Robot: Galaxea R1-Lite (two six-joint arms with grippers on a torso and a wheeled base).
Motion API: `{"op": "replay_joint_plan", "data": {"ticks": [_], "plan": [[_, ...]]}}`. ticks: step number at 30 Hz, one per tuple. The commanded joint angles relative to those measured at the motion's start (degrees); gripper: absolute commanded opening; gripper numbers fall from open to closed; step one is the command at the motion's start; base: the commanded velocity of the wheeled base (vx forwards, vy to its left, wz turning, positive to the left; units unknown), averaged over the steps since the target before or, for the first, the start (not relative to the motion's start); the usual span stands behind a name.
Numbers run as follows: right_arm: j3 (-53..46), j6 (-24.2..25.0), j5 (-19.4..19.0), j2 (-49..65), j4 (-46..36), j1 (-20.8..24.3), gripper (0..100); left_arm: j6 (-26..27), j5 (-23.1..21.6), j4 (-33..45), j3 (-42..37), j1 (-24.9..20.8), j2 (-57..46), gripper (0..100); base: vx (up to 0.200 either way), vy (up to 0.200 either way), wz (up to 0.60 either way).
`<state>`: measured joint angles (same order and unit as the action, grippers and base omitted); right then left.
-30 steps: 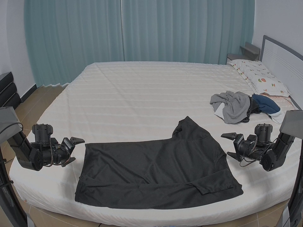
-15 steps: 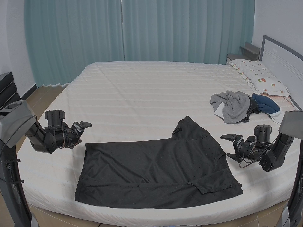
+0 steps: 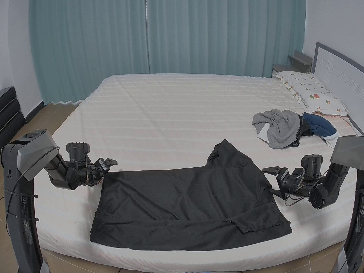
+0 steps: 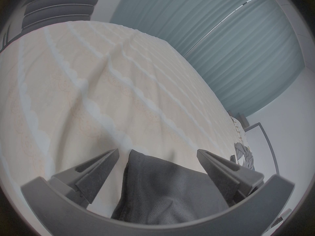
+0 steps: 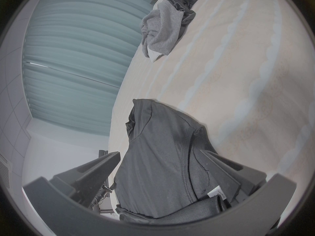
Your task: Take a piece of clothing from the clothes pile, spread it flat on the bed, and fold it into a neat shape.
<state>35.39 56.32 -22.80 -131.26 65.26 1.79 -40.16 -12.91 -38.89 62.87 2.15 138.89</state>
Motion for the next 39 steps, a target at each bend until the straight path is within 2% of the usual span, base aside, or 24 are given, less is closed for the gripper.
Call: {"op": "replay_joint_plan", "data": {"ticks": [1, 5, 6, 14, 18, 19, 22, 24, 25, 26, 27, 28, 29, 30, 32, 36, 39], "plan": [[-0.15, -0.42, 0.03, -0.49, -0.04, 0.32, 100, -0.01, -0.01, -0.05, 0.06, -0.04, 0.33, 100, 0.0, 0.0, 0.0], [-0.06, -0.51, -0.06, -0.4, -0.39, 0.23, 100, -0.01, -0.01, 0.04, -0.03, -0.04, 0.42, 100, 0.0, 0.0, 0.0], [0.03, -0.51, -0.06, -0.32, -0.66, 0.14, 100, -0.01, -0.01, 0.04, -0.29, -0.04, 0.24, 0, 0.0, 0.0, 0.0], [1.44, -0.6, 0.12, 2.14, -1.01, -0.39, 100, 0.78, 0.96, -0.66, -0.73, 0.14, 0.16, 0, 0.0, 0.0, 0.0], [4.78, -0.6, 0.3, 4.61, -6.28, 0.14, 100, 0.17, 3.42, -2.42, -0.9, 0.14, -0.02, 0, 0.0, 0.0, 0.0], [8.47, -0.6, 1.35, 4.69, -10.68, 0.41, 100, -0.71, 3.86, -3.91, -1.7, 0.14, -0.11, 0, 0.0, 0.0, 0.0], [14.44, -0.86, 6.19, 3.73, -17.0, 1.99, 100, -2.12, 3.94, -6.46, -3.8, 0.32, -1.07, 0, 0.0, 0.0, 0.0], [14.8, -0.95, 6.45, 3.55, -17.36, 2.16, 100, -2.21, 3.94, -6.64, -3.89, 0.4, -1.16, 0, 0.0, 0.0, 0.0], [18.84, -6.05, 7.94, 1.79, -21.31, 3.66, 100, -3.0, 3.77, -7.61, -4.95, 0.4, -3.18, 0, 0.0, 0.0, 0.0], [19.19, -7.28, 7.94, 1.53, -21.57, 3.75, 100, -3.09, 3.77, -7.69, -5.03, 0.32, -3.27, 0, 0.0, 0.0, 0.0], [19.98, -12.64, 7.94, 0.04, -21.75, 4.62, 100, -3.09, 3.77, -7.69, -5.21, 0.23, -3.54, 0, 0.0, 0.0, 0.0], [19.98, -12.64, 7.94, 0.04, -21.75, 4.62, 100, -3.09, 3.77, -7.69, -5.21, 0.23, -3.54, 0, 0.0, 0.0, 0.0], [21.65, -20.9, 9.0, -2.69, -21.49, 6.03, 100, -3.09, 3.77, -7.78, -5.47, 0.23, -3.62, 0, 0.0, 0.0, 0.0], [22.97, -23.27, 9.7, -3.3, -21.93, 6.29, 100, -3.17, 3.68, -7.78, -5.47, 0.23, -3.62, 0, 0.0, 0.0, 0.0], [25.34, -24.06, 10.32, -3.92, -23.07, 7.08, 100, -3.17, 3.68, -7.78, -5.56, 0.23, -3.62, 0, 0.0, 0.0, 0.0], [37.82, -26.35, 11.02, -7.52, -34.85, 8.23, 100, -3.17, 3.68, -7.78, -6.27, 0.32, -3.71, 0, 0.0, 0.0, 0.0], [44.85, -27.67, 11.02, -10.78, -39.86, 7.7, 100, -3.17, 3.51, -7.78, -6.18, 0.4, -3.45, 0, 0.0, 0.0, 0.0]]}}
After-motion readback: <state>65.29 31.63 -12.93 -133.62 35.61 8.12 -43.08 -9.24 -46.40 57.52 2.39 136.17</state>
